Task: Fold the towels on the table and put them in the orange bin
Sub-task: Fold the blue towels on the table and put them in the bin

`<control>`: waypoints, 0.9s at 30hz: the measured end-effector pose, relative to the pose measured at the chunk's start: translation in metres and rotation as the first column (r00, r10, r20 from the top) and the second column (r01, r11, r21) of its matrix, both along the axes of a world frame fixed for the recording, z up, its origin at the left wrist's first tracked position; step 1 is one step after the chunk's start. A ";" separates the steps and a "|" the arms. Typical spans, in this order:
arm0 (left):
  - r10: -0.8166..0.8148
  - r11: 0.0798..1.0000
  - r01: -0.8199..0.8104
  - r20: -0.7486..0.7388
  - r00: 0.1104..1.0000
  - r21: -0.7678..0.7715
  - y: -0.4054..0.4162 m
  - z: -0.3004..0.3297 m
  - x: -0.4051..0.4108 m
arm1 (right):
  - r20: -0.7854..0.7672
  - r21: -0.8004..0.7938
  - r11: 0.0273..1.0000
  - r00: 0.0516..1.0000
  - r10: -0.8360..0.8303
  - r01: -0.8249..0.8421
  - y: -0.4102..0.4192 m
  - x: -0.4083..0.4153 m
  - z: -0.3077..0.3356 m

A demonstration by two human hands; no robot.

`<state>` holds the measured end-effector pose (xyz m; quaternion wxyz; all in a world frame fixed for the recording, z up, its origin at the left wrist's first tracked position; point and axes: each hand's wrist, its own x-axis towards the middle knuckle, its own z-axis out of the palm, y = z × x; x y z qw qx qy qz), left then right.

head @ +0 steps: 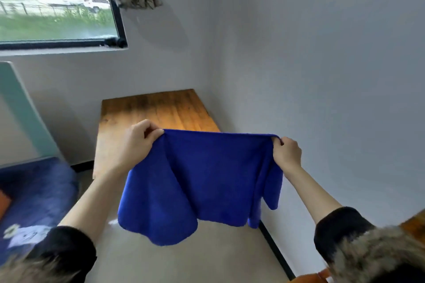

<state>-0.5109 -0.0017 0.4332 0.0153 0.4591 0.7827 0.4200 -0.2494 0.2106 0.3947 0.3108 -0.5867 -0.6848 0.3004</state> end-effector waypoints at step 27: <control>0.345 0.910 -0.339 -0.021 0.938 -0.240 0.095 -0.124 -0.354 | 0.227 0.180 0.939 0.942 0.249 -0.292 0.181 -0.379 -0.087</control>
